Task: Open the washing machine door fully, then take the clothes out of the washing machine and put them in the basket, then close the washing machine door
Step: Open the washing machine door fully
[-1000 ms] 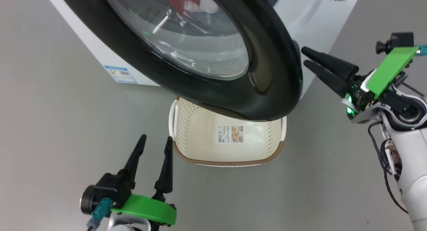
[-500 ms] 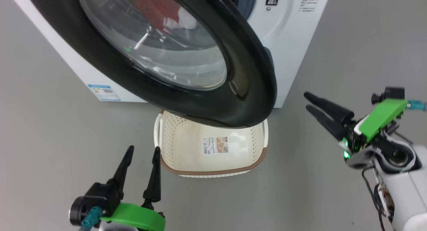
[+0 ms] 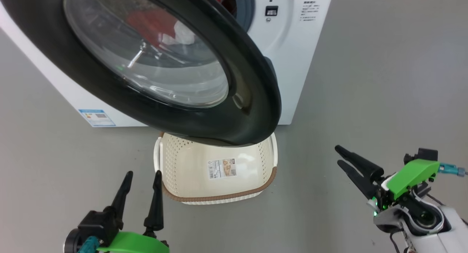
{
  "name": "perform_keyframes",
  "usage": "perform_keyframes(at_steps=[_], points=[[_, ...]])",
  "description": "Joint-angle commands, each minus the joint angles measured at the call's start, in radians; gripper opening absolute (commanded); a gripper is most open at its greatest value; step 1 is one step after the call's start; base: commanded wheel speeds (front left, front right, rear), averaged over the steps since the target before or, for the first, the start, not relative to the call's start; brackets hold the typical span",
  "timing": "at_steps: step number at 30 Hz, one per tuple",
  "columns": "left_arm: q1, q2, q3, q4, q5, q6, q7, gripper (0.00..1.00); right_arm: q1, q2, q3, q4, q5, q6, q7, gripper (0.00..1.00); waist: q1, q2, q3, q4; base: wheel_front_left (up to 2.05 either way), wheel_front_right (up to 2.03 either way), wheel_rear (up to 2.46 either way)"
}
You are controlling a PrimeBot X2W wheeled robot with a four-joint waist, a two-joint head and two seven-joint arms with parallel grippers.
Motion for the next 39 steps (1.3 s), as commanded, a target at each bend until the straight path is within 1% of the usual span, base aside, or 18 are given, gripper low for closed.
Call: perform_keyframes(at_steps=[1, 2, 7, 15, 20, 25, 33, 36, 39], points=[[0.002, 0.010, 0.043, -0.018, 0.004, -0.005, -0.012, 1.00, 0.017, -0.002, 0.012, -0.030, -0.027, 0.008, -0.025, 1.00, 0.0000, 0.0000, -0.003, -0.013, 0.00, 0.00, 0.00], [0.002, 0.010, 0.043, -0.018, 0.004, -0.005, -0.012, 1.00, 0.017, -0.002, 0.012, -0.030, -0.027, 0.008, -0.025, 1.00, 0.0000, 0.0000, -0.003, -0.013, 0.00, 0.00, 0.00], [0.010, 0.010, 0.057, -0.013, 0.007, -0.005, -0.012, 1.00, 0.065, -0.017, 0.036, -0.050, -0.092, 0.008, -0.096, 1.00, 0.0000, 0.0000, -0.009, -0.027, 0.00, 0.00, 0.00], [0.025, 0.010, 0.066, -0.009, 0.002, -0.004, -0.012, 1.00, 0.125, -0.075, 0.112, -0.087, -0.200, 0.008, -0.240, 1.00, 0.0000, 0.0000, -0.018, -0.040, 0.00, 0.00, 0.00], [0.029, 0.010, 0.069, -0.008, -0.002, -0.001, -0.012, 1.00, 0.146, -0.130, 0.201, -0.106, -0.280, 0.008, -0.351, 1.00, 0.0000, 0.0000, -0.019, -0.043, 0.00, 0.00, 0.00], [0.031, 0.010, 0.069, -0.007, -0.002, 0.000, -0.012, 1.00, 0.149, -0.171, 0.282, -0.100, -0.307, 0.008, -0.461, 1.00, 0.0000, 0.0000, -0.021, -0.044, 0.00, 0.00, 0.00], [0.028, 0.010, 0.071, -0.004, 0.000, -0.001, -0.012, 1.00, 0.133, -0.243, 0.424, -0.075, -0.380, 0.008, -0.705, 1.00, 0.0000, 0.0000, -0.020, -0.044, 0.00, 0.00, 0.00], [0.029, 0.010, 0.072, -0.002, 0.000, -0.002, -0.012, 1.00, 0.125, -0.266, 0.475, -0.041, -0.411, 0.008, -0.763, 1.00, 0.0000, 0.0000, -0.022, -0.044, 0.00, 0.00, 0.00], [0.031, 0.010, 0.073, 0.000, 0.001, -0.003, -0.012, 1.00, 0.120, -0.272, 0.492, -0.014, -0.427, 0.008, -0.789, 1.00, 0.0000, 0.0000, -0.026, -0.044, 0.00, 0.00, 0.00]])
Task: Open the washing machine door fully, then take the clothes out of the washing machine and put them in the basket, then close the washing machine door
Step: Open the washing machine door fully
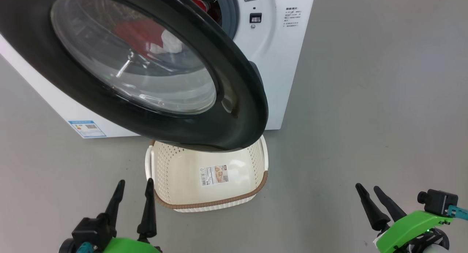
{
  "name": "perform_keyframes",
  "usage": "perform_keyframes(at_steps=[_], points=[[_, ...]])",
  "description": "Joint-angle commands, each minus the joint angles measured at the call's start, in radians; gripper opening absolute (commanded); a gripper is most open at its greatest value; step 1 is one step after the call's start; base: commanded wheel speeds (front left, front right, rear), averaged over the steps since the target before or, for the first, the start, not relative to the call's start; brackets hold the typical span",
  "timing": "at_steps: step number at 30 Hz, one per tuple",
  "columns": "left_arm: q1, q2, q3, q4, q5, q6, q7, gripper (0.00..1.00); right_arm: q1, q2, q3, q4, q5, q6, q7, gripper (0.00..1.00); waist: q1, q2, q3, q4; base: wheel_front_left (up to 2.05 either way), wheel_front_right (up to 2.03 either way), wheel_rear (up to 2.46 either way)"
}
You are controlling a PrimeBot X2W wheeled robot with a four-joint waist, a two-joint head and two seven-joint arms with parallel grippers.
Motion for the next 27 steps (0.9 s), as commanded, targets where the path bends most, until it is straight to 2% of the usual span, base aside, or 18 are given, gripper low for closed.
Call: perform_keyframes(at_steps=[1, 3, 7, 8, 16, 21, 27], points=[[0.006, 0.010, 0.036, -0.020, 0.000, -0.003, -0.012, 1.00, -0.008, -0.027, 0.021, -0.007, -0.021, 0.008, -0.015, 1.00, 0.0000, -0.0001, -0.002, -0.001, 0.00, 0.00, 0.00], [0.008, 0.010, 0.038, -0.020, 0.001, -0.003, -0.012, 1.00, -0.009, -0.020, -0.022, -0.008, -0.052, 0.008, -0.017, 1.00, 0.0000, -0.0001, -0.004, -0.003, 0.00, 0.00, 0.00], [0.009, 0.010, 0.038, -0.019, 0.002, -0.004, -0.012, 1.00, 0.025, 0.012, -0.146, -0.041, -0.192, 0.008, -0.018, 1.00, 0.0000, -0.0001, -0.006, -0.001, 0.00, 0.00, 0.00], [0.009, 0.010, 0.038, -0.019, 0.002, -0.004, -0.012, 1.00, 0.025, 0.012, -0.146, -0.041, -0.192, 0.008, -0.018, 1.00, 0.0000, -0.0001, -0.006, -0.001, 0.00, 0.00, 0.00], [0.012, 0.010, 0.035, -0.017, 0.008, -0.008, -0.012, 1.00, 0.133, 0.125, -0.394, -0.158, -0.496, 0.008, -0.018, 1.00, 0.0000, -0.0001, -0.018, 0.007, 0.00, 0.00, 0.00], [0.018, 0.010, 0.037, -0.021, 0.021, -0.014, -0.012, 1.00, 0.180, 0.184, -0.475, -0.241, -0.623, 0.008, -0.018, 1.00, 0.0000, -0.0001, -0.021, 0.009, 0.00, 0.00, 0.00], [0.020, 0.010, 0.031, -0.039, 0.033, -0.010, -0.012, 1.00, 0.220, 0.228, -0.534, -0.309, -0.694, 0.008, -0.018, 1.00, 0.0000, -0.0001, -0.022, 0.014, 0.00, 0.00, 0.00]])
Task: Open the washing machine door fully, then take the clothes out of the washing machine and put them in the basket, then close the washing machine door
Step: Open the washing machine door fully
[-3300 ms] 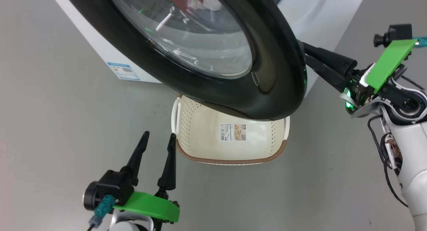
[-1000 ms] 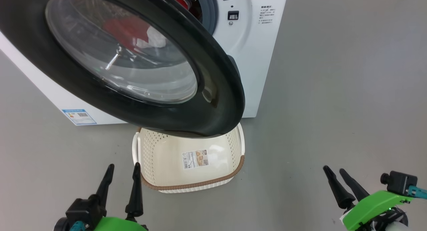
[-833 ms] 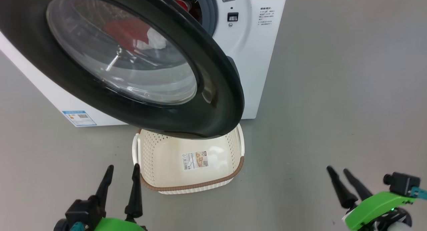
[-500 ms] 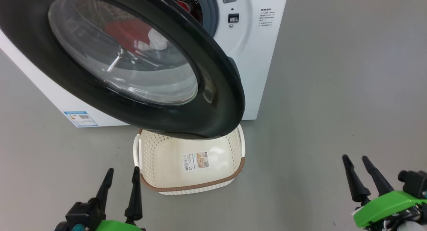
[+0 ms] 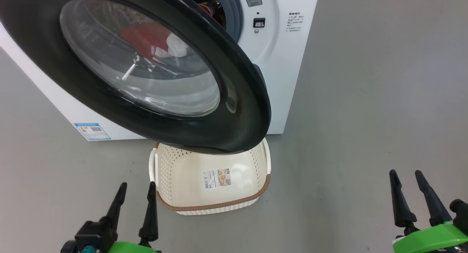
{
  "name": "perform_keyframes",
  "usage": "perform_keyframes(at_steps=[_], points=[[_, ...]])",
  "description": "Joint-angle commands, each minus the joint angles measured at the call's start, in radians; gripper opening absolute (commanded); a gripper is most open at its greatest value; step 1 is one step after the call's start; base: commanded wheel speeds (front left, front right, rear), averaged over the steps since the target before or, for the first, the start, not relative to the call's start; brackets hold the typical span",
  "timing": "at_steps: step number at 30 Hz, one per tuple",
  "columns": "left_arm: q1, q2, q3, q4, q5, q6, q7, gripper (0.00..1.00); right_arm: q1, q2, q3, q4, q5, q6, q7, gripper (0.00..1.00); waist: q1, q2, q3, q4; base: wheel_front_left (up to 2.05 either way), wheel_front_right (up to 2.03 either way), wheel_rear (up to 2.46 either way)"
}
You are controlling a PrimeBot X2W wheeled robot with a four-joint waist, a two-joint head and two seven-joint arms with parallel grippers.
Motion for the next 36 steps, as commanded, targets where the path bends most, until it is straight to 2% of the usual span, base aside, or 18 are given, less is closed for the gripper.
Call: perform_keyframes(at_steps=[1, 13, 31, 32, 34, 36], points=[[0.005, 0.010, 0.027, -0.034, 0.012, 0.000, -0.012, 1.00, 0.010, -0.007, 0.005, -0.040, -0.016, 0.008, -0.009, 1.00, 0.0000, 0.0000, -0.001, 0.002, 0.00, 0.00, 0.00], [0.014, 0.010, 0.014, -0.050, 0.016, 0.012, -0.012, 1.00, 0.051, 0.016, -0.013, -0.054, -0.053, 0.008, -0.009, 1.00, 0.0000, 0.0000, -0.003, 0.006, 0.00, 0.00, 0.00], [0.005, 0.010, 0.004, -0.051, 0.014, 0.015, -0.012, 1.00, 0.035, 0.021, 0.008, -0.070, -0.028, 0.008, -0.009, 1.00, 0.0000, 0.0000, 0.003, 0.007, 0.00, 0.00, 0.00], [0.004, 0.010, 0.003, -0.050, 0.014, 0.015, -0.012, 1.00, 0.031, 0.023, 0.011, -0.074, -0.015, 0.008, -0.009, 0.73, 0.0000, 0.0000, 0.004, 0.008, 0.00, 0.00, 0.00], [0.001, 0.010, 0.001, -0.050, 0.013, 0.014, -0.012, 1.00, 0.019, 0.026, 0.017, -0.084, 0.018, 0.008, -0.009, 0.00, 0.0000, 0.0000, 0.007, 0.009, 0.00, 0.00, 0.00], [-0.002, 0.010, -0.002, -0.051, 0.012, 0.015, -0.012, 1.00, 0.003, 0.027, 0.029, -0.096, 0.056, 0.008, -0.009, 0.00, 0.0000, 0.0000, 0.010, 0.011, 0.00, 0.00, 0.00]])
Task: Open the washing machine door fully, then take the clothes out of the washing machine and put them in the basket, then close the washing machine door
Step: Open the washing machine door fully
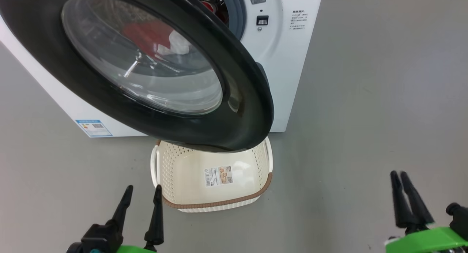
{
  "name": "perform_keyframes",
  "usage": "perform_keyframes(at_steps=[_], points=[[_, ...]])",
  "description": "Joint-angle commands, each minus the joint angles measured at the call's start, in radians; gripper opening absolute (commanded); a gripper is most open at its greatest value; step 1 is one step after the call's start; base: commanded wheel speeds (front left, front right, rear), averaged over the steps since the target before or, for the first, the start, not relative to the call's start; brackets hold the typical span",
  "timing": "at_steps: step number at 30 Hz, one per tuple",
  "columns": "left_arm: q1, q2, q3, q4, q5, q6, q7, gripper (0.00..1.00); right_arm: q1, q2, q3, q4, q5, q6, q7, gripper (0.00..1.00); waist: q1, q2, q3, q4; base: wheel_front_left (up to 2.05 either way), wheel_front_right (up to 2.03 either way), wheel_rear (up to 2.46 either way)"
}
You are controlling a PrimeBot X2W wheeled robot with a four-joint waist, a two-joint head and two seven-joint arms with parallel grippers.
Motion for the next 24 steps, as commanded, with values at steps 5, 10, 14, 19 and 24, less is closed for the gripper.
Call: perform_keyframes(at_steps=[5, 10, 14, 19, 24], points=[[-0.030, 0.010, 0.013, -0.030, 0.003, 0.007, -0.012, 1.00, -0.093, -0.029, 0.074, -0.064, 0.119, 0.008, -0.009, 0.00, 0.0000, 0.0000, 0.012, 0.010, 0.00, 0.00, 0.00], [-0.035, 0.010, 0.002, -0.030, -0.004, 0.007, -0.012, 1.00, -0.163, -0.071, 0.166, -0.103, 0.259, 0.008, -0.009, 0.00, 0.0000, 0.0000, 0.019, 0.021, 0.00, 0.00, 0.00], [-0.034, 0.010, -0.008, -0.035, -0.007, 0.008, -0.012, 1.00, -0.229, -0.108, 0.223, -0.132, 0.381, 0.008, -0.009, 0.00, 0.0000, 0.0000, 0.025, 0.031, 0.00, 0.00, 0.00], [-0.040, 0.010, -0.023, -0.041, -0.016, 0.009, -0.012, 1.00, -0.317, -0.142, 0.252, -0.166, 0.536, 0.008, -0.009, 0.00, 0.0000, 0.0000, 0.040, 0.048, 0.00, 0.00, 0.00], [-0.052, 0.010, -0.044, -0.045, -0.025, 0.012, -0.012, 1.00, -0.401, -0.175, 0.277, -0.163, 0.667, 0.008, -0.009, 0.00, 0.0000, 0.0000, 0.059, 0.071, 0.00, 0.00, 0.00]])
